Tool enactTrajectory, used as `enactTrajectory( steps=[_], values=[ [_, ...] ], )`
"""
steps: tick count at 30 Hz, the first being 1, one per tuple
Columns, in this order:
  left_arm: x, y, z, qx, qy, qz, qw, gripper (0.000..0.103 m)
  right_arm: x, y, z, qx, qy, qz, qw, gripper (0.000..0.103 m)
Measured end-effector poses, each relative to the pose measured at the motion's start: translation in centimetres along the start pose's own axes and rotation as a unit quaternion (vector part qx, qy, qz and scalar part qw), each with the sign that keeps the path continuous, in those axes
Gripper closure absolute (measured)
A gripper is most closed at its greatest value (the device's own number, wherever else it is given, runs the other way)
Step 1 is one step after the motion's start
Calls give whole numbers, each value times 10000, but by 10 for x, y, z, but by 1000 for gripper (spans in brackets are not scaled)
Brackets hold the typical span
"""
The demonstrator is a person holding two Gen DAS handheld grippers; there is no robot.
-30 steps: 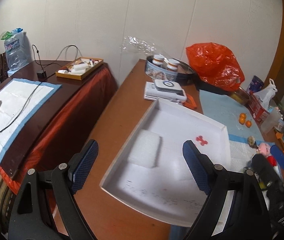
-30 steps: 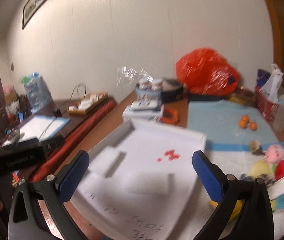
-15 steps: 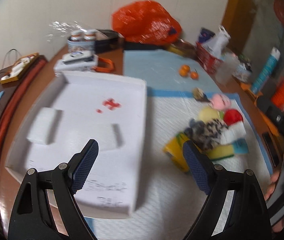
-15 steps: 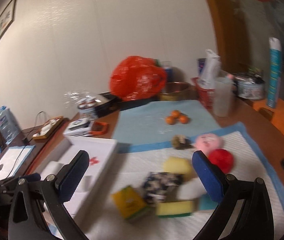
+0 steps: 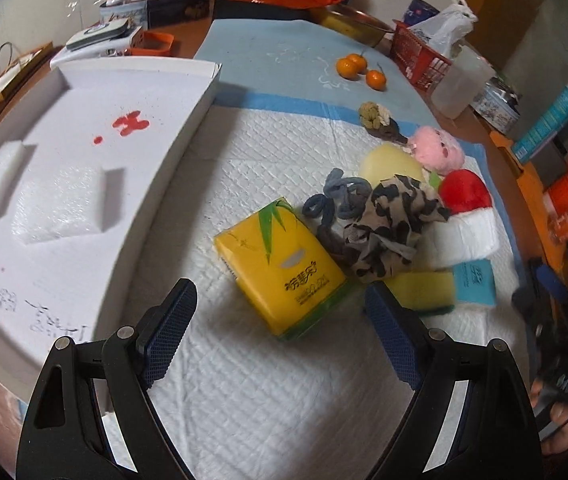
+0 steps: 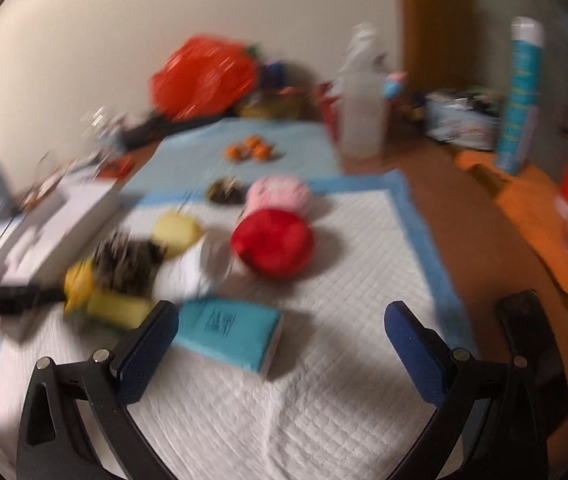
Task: Organize soft objects
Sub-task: 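Grasp the yellow tissue pack with the left gripper while the right grasps the blue pack, then lift both tissue packs and carry them toward the white box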
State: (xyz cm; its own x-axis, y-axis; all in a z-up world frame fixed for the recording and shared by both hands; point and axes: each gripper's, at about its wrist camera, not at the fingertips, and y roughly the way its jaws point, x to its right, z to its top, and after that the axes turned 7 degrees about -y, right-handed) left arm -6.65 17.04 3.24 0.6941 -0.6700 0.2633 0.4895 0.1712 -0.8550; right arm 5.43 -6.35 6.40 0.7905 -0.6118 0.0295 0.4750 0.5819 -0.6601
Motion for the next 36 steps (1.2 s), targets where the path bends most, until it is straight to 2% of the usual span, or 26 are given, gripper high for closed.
enactTrajectory(
  steps=[5, 10, 13, 15, 16, 17, 22, 29, 36],
  values=[
    [9, 22, 5, -27, -219, 254, 9994, 16, -18, 23, -6, -331, -935, 325, 9945, 0],
    [11, 37, 6, 51, -267, 599, 9978, 16, -31, 48, 0, -543, -1453, 513, 9866, 0],
    [11, 39, 4, 103, -183, 668, 9975, 16, -36, 59, 5, -588, -1655, 763, 9815, 1],
    [10, 37, 2, 150, -115, 658, 9977, 19, -40, 62, 8, -611, -1779, 942, 9776, 11],
    [8, 36, 1, 183, -95, 630, 9978, 26, -42, 63, 8, -637, -1819, 1031, 9758, 23],
    [6, 33, -1, 231, -70, 574, 9981, 35, -43, 64, 7, -682, -1850, 1115, 9740, 27],
    [-4, 23, -6, 210, -96, 311, 9992, 49, -40, 52, 0, -727, -1813, 1433, 9702, 30],
    [-3, 6, -17, 455, 51, 338, 9984, 50, -28, 23, -12, -532, -1508, 1341, 9780, 30],
    [15, -42, -15, 1099, 383, 252, 9929, 50, -7, -27, 2, 173, -992, 1117, 9886, 30]
  ],
)
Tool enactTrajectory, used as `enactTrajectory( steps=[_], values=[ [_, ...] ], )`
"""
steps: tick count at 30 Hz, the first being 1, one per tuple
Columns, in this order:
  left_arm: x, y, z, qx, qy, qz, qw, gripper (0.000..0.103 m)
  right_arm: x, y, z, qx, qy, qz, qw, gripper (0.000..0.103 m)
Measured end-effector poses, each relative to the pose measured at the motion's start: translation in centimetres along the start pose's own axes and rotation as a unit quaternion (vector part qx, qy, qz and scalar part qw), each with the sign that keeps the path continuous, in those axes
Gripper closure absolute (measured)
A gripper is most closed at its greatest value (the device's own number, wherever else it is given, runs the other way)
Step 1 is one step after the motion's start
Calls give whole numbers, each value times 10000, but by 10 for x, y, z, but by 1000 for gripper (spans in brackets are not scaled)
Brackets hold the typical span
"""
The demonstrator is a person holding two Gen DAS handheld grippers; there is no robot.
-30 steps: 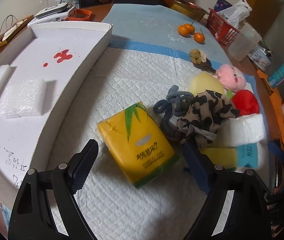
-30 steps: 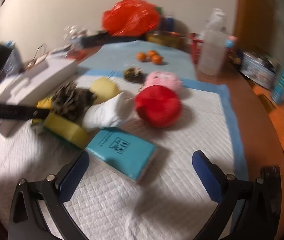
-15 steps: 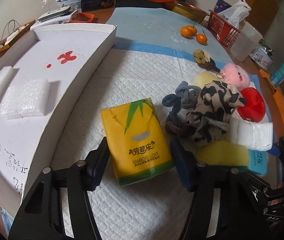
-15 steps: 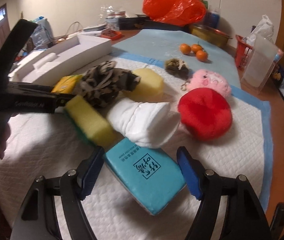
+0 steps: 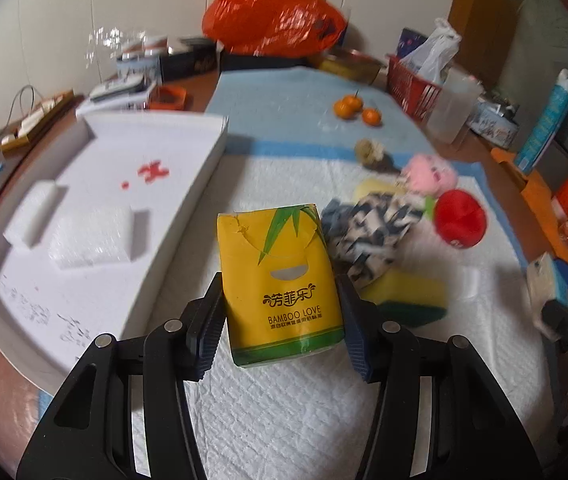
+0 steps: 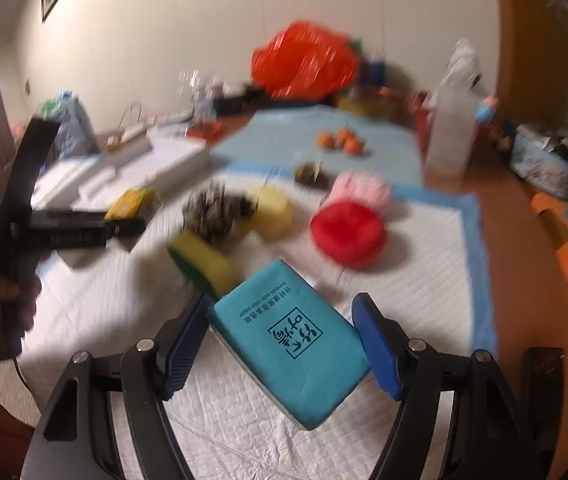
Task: Organize soft objects
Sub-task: 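Lift both tissue packs and carry them toward the white box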
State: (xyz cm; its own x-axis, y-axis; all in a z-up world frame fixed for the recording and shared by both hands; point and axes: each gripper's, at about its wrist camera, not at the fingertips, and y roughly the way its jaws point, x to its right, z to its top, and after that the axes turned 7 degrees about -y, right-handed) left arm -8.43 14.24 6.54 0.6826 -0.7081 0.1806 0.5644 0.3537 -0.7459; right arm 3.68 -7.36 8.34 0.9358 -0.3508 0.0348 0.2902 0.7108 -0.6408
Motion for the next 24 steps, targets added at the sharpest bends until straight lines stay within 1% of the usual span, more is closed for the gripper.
enactTrajectory(
  steps=[2, 4, 7, 9, 11, 13, 15, 18, 21, 24],
  values=[
    [4, -16, 9, 230, 86, -22, 9997, 50, 2, -19, 10, 318, 145, -53, 9994, 30],
    [5, -44, 25, 591, 164, -68, 9981, 50, 2, -34, 23, 614, 265, -46, 9978, 30],
    [2, -89, 52, 1153, 297, -15, 9929, 50, -6, -58, 47, 1075, 255, -68, 9939, 30],
    [-2, -118, 71, 1490, 384, 31, 9881, 50, -14, -77, 67, 1472, 223, -85, 9888, 30],
    [-8, -140, 83, 1734, 435, 82, 9839, 50, -20, -93, 83, 1809, 289, -45, 9831, 30],
    [-15, -155, 89, 1916, 439, 163, 9803, 50, -26, -108, 101, 2171, 459, 91, 9750, 30],
    [-25, -163, 90, 2036, 380, 206, 9781, 50, -33, -121, 117, 2476, 610, 203, 9667, 30],
    [-38, -161, 88, 1932, 271, 111, 9807, 50, -50, -126, 130, 2697, 665, 228, 9604, 30],
    [-46, -157, 85, 1829, 298, 115, 9826, 50, -66, -120, 131, 2691, 604, 210, 9610, 30],
    [-55, -158, 83, 1815, 258, 81, 9830, 50, -74, -108, 132, 2573, 673, 305, 9635, 30]
  ],
)
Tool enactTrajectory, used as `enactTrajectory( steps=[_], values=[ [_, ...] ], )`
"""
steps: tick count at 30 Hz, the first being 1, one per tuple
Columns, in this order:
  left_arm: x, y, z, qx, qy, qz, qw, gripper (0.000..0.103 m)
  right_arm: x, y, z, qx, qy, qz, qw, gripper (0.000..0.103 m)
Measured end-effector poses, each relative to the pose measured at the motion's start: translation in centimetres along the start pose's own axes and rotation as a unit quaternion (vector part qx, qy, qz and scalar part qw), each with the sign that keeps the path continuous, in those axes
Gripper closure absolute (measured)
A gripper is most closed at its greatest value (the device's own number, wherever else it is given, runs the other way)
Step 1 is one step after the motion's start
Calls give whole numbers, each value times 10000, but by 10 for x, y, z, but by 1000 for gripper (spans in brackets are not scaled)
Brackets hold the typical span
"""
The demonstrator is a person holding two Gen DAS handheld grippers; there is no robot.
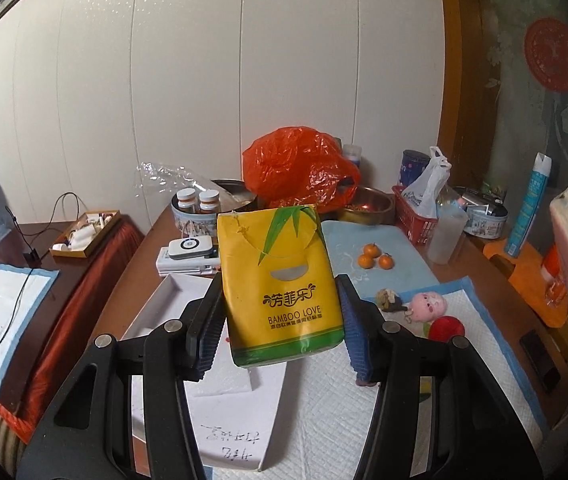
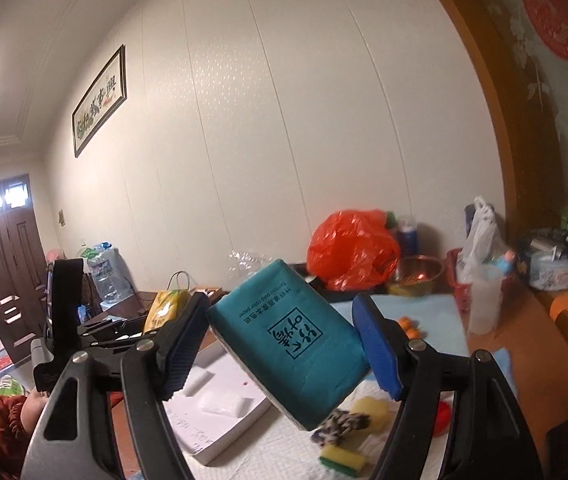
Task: Organize soft objects
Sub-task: 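Lift both tissue packs and carry them toward the white box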
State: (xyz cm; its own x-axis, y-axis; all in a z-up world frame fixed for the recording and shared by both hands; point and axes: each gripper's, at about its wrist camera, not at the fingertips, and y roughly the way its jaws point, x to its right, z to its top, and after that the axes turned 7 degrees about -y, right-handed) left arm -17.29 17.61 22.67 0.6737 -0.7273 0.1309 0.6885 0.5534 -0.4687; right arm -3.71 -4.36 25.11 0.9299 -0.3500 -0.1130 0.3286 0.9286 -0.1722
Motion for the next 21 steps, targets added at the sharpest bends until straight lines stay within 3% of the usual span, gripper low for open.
enactTrajectory(
  steps=[21],
  values=[
    [-51, -1, -6, -75, -268, 149, 9995, 50, -38, 33, -11, -402, 83, 187, 9990, 30]
  ],
)
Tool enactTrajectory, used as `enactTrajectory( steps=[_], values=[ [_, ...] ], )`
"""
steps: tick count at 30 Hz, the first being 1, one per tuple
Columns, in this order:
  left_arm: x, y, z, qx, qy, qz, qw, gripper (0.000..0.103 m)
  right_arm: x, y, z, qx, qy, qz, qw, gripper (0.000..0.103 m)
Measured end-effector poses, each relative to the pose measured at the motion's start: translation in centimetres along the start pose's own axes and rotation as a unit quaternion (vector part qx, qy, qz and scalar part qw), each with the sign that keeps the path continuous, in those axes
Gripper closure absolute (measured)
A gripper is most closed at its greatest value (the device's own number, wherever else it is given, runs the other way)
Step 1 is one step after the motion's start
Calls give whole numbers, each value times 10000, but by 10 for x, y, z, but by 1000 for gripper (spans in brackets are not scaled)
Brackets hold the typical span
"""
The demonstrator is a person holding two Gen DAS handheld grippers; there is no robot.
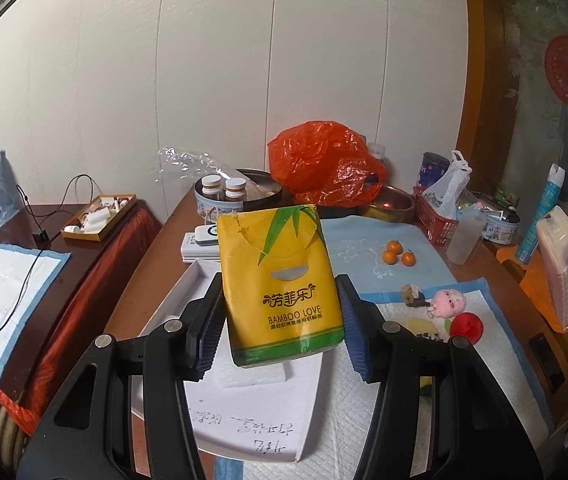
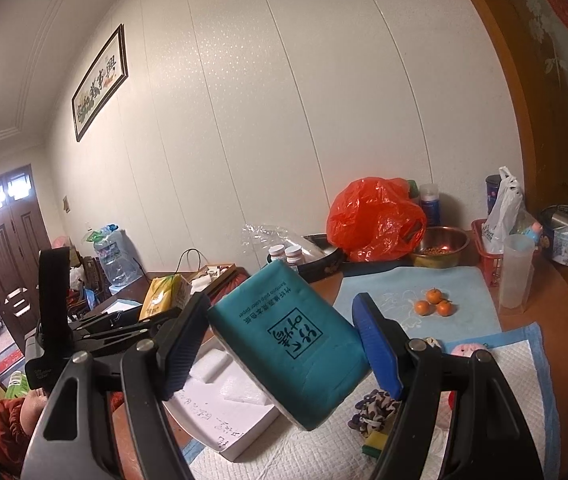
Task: Organize soft objects
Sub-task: 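Lift both tissue packs and carry them toward the white box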
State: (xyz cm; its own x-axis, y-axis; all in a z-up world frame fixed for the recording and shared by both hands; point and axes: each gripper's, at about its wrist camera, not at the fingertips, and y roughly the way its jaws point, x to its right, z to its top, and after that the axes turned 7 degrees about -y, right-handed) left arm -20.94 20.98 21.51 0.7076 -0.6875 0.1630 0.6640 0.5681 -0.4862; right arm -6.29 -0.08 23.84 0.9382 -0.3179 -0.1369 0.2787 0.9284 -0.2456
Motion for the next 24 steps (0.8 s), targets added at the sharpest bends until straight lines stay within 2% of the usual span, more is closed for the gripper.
enactTrajectory(
  steps=[13, 19, 24],
  values=[
    [-38, 2, 4, 23, -211, 169, 9996, 50, -6, 15, -2, -95, 66, -38, 9999, 29],
    [-57, -4, 6, 138, -269, 144, 9994, 50, -11, 9, 7, 36, 0, -262, 9997, 29],
    [-76, 0, 9, 89, -391, 78, 9992, 50, -18, 14, 15, 37, -36, -432, 9991, 29]
  ],
)
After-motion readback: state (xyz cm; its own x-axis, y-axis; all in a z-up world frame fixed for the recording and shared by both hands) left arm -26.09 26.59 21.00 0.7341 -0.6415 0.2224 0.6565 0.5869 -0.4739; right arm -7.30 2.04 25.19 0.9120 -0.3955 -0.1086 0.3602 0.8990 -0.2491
